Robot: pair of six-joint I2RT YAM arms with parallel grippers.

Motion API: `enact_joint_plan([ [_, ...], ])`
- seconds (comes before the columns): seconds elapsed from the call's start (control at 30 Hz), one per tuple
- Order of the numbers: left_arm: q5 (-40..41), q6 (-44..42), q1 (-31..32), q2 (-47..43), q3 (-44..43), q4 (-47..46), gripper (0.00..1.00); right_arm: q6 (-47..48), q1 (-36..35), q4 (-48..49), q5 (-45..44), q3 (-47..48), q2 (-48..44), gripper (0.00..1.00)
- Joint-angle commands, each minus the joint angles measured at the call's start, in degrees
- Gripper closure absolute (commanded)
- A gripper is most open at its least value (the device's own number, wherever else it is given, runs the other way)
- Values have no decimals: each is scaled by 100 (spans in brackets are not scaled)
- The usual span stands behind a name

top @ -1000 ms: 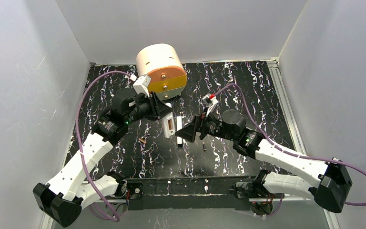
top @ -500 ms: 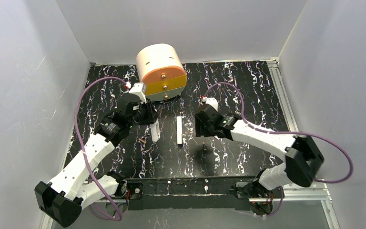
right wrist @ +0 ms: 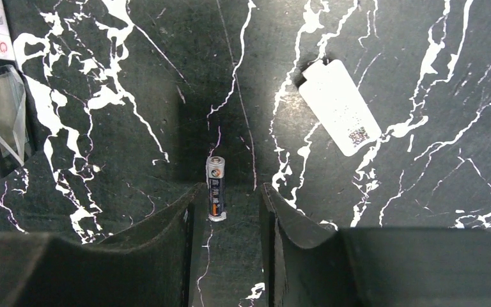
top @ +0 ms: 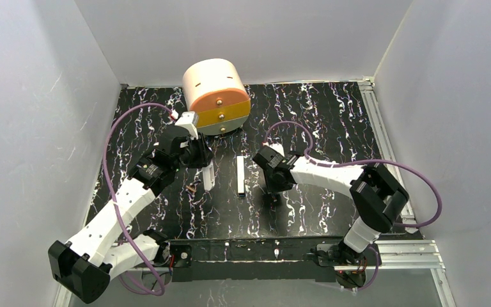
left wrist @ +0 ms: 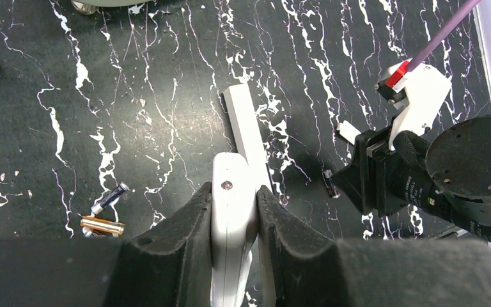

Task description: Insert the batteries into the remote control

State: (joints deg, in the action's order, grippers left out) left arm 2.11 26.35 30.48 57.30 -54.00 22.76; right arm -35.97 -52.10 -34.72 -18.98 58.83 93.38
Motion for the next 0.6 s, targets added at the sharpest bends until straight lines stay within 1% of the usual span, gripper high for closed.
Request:
enact_joint_plan([
  [0.0,-61,-85,-7,-7,19,-66,100,58,1,80,254,194,75,56],
  [0.13,-70,-86,-7,18,22,-62,100,55,0,79,334,204,229,56],
  [0.37,-50,-87,-7,18,55,-46,100,63,-30,-25,403,218,430,65],
  [0.57,-79,-84,-3,34,57,-61,100,113,-34,-26,387,274,573,67],
])
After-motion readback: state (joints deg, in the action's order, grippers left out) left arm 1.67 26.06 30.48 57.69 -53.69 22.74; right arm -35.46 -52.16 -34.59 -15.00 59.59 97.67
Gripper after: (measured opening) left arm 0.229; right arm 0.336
